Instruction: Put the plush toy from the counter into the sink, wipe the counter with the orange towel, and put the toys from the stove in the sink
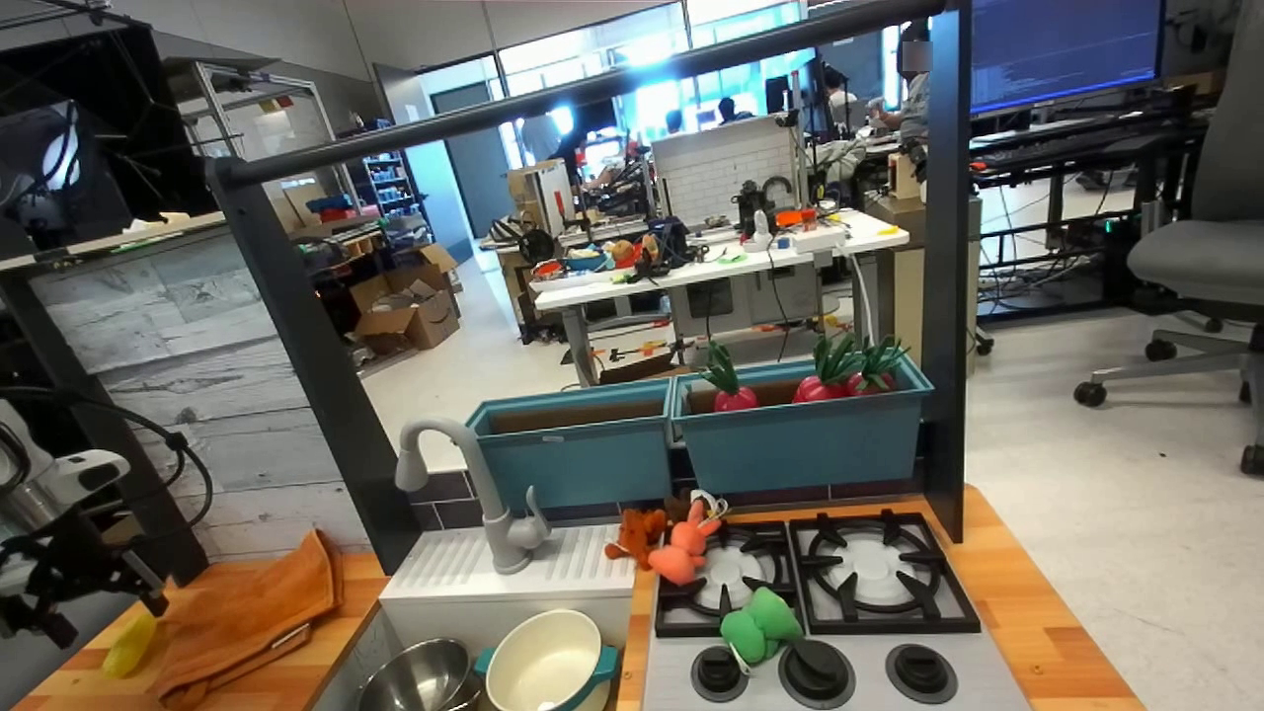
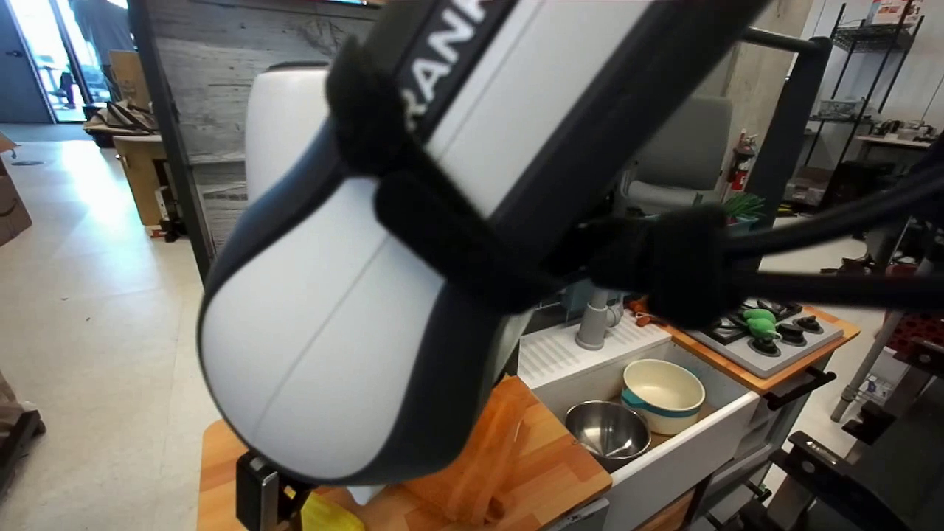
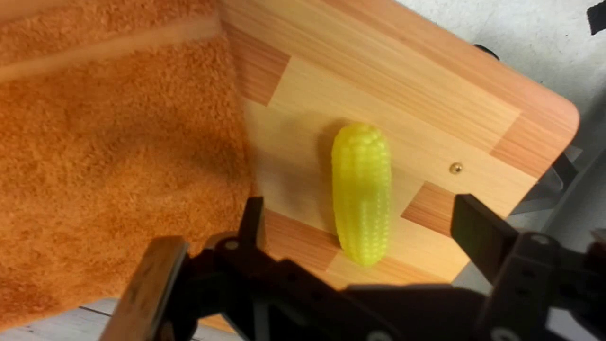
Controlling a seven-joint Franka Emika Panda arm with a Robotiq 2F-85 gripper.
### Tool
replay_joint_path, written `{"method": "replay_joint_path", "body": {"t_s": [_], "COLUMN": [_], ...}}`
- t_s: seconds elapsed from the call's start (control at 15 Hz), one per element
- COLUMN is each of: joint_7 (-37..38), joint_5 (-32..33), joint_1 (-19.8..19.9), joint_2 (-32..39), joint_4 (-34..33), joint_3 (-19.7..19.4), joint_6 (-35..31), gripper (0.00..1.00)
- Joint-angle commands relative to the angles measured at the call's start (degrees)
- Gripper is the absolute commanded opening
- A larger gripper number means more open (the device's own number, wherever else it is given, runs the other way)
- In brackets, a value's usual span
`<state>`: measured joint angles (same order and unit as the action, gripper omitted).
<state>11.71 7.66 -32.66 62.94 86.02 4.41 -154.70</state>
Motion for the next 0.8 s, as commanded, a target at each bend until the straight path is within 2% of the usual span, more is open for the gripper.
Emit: {"method": "replay_joint_path", "body": {"t_s": [0.0, 0.13, 0.2, 0.53, 0.73], "joint_7": [-0.95, -1.07, -1.08, -1.51, -0.3], "joint_5": [-0.4, -0.7, -0.94, -0.83, 0.21], "joint_1": [-0.64, -0.61, -0.51, -0.54, -0.72], "joint_2": [7.78, 10.98, 12.12, 14.43, 9.79], "joint_4": [-12.48, -16.87, -18.27, -22.23, -17.02], "joint_3": [0.41, 1.01, 1.44, 2.22, 2.03], "joint_6": [6.58, 8.82, 9.57, 10.54, 8.75], "gripper": [1.0, 1.0, 0.81, 0.43, 0.2]}}
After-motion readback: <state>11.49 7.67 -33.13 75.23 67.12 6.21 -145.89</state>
